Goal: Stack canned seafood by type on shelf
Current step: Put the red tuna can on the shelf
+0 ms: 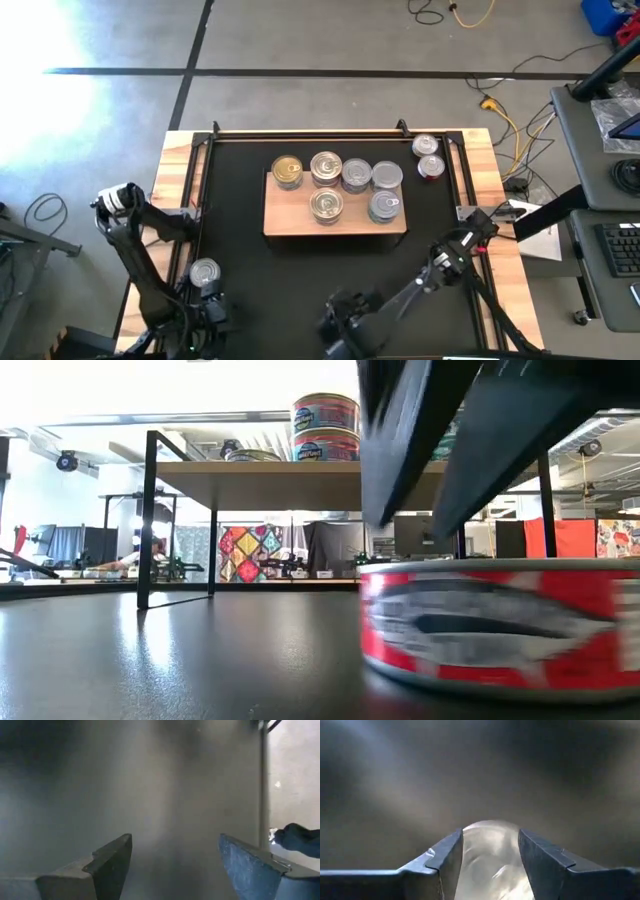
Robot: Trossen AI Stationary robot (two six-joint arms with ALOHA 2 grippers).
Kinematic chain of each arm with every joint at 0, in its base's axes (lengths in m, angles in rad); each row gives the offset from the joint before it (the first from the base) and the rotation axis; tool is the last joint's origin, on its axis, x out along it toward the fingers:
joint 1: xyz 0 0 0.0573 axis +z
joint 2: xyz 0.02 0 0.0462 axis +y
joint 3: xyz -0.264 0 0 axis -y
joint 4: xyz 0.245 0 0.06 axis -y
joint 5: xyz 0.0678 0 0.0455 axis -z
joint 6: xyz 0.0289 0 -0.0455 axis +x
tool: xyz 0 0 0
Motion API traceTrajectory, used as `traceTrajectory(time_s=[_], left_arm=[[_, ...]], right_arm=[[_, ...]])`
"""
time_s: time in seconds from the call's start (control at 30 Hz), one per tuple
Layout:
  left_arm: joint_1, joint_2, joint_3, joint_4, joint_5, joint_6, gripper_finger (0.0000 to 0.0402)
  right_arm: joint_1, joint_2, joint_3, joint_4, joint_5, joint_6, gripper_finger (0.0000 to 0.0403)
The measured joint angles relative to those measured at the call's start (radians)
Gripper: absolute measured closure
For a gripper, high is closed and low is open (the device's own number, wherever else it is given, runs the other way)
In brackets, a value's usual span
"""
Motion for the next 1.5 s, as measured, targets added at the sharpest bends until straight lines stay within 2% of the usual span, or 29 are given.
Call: traceTrajectory(time_s=[0.2, 0.33, 0.43, 0.63, 0.8, 0.9, 1.03, 1.13, 1.23, 1.37, 1.5], left_arm=[[-0.030, 0.000, -0.007, -0.060, -0.006, -0.079, 0.0120], [-0.027, 0.002, -0.010, -0.059, -0.021, -0.089, 0.0120], [-0.026, 0.008, -0.011, -0.059, -0.057, -0.102, 0.0120], [-0.032, 0.008, -0.008, -0.014, -0.075, -0.092, 0.0120], [-0.049, 0.010, 0.024, -0.053, -0.013, 0.073, 0.0120], [-0.043, 0.010, 0.048, -0.096, 0.023, 0.165, 0.0120], [-0.039, 0.011, 0.053, -0.054, 0.026, 0.298, 0.0120], [-0.025, 0.011, 0.047, -0.059, 0.006, 0.180, 0.0120], [-0.028, 0.014, 0.030, -0.058, -0.068, 0.108, 0.0120], [-0.025, 0.037, 0.025, -0.041, -0.107, 0.098, 0.0120], [-0.008, 0.082, 0.025, 0.030, -0.123, 0.118, 0.0119]], right_arm=[[0.051, -0.001, 0.000, 0.047, -0.012, 0.092, 0.0218], [0.053, 0.016, -0.008, -0.025, -0.052, 0.242, 0.0218], [0.028, 0.021, -0.039, -0.040, -0.070, 0.259, 0.0218], [-0.054, 0.019, -0.045, 0.113, -0.032, 0.065, 0.0218], [-0.096, 0.019, -0.045, 0.291, -0.028, -0.138, 0.0218], [-0.104, 0.020, -0.045, 0.303, -0.041, -0.182, 0.0222], [-0.105, 0.020, -0.045, 0.302, -0.050, -0.206, 0.0228], [-0.105, 0.021, -0.045, 0.300, -0.050, -0.226, 0.0229], [-0.105, 0.015, -0.046, 0.297, -0.054, -0.252, 0.0225], [-0.105, -0.019, -0.040, 0.264, -0.078, -0.283, 0.0216], [-0.082, -0.087, -0.024, 0.244, -0.068, -0.398, 0.0208]])
